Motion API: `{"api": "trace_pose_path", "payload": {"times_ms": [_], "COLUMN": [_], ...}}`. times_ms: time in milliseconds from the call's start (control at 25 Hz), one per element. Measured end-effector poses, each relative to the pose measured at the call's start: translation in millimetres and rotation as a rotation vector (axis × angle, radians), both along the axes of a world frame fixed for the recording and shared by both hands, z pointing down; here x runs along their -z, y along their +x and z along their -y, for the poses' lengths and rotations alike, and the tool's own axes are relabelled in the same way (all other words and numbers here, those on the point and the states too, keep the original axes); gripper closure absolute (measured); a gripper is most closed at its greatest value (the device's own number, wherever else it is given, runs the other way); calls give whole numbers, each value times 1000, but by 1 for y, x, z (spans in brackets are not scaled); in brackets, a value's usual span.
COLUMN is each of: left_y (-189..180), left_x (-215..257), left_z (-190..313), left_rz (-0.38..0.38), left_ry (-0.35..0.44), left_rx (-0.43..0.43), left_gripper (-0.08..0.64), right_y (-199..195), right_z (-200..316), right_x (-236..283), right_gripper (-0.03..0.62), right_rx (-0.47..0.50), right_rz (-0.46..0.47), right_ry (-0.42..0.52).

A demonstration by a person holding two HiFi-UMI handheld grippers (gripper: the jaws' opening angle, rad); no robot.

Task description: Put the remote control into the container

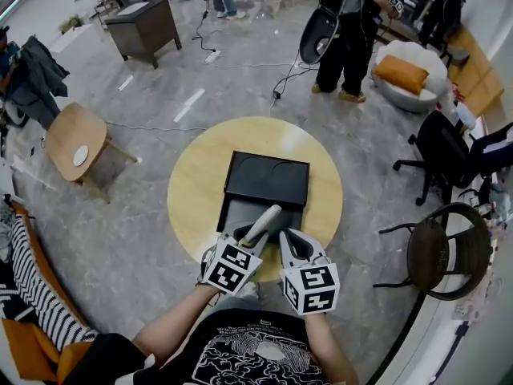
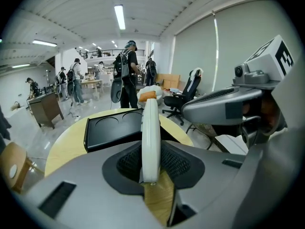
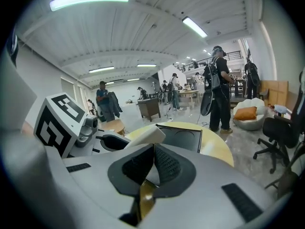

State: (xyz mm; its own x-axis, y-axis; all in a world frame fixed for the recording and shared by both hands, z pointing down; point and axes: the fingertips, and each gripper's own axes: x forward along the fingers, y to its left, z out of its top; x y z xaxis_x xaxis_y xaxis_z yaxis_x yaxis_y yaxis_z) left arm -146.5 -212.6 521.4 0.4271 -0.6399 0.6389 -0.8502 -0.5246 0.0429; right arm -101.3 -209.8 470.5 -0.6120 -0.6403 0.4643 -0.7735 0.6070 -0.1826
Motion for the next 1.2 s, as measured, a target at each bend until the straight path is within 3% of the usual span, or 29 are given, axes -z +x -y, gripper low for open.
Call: {"api": "trace_pose_path", "payload": {"times_ms": [480,1200], "left_y": [7,16], "left_x": [-38,-80], "left_z": [19,47], "left_rz": [115,265], "left_ry": [-58,-132], "left_rx": [-219,-422], "left_gripper": [448,448], "right_y": [4,21], "right_z": [26,63], "right_x": [-12,-25], "right_gripper": [569,569], "right_rx": [-115,-235], "right_rz": [-5,-21], "right_ry": [-3,-32]}}
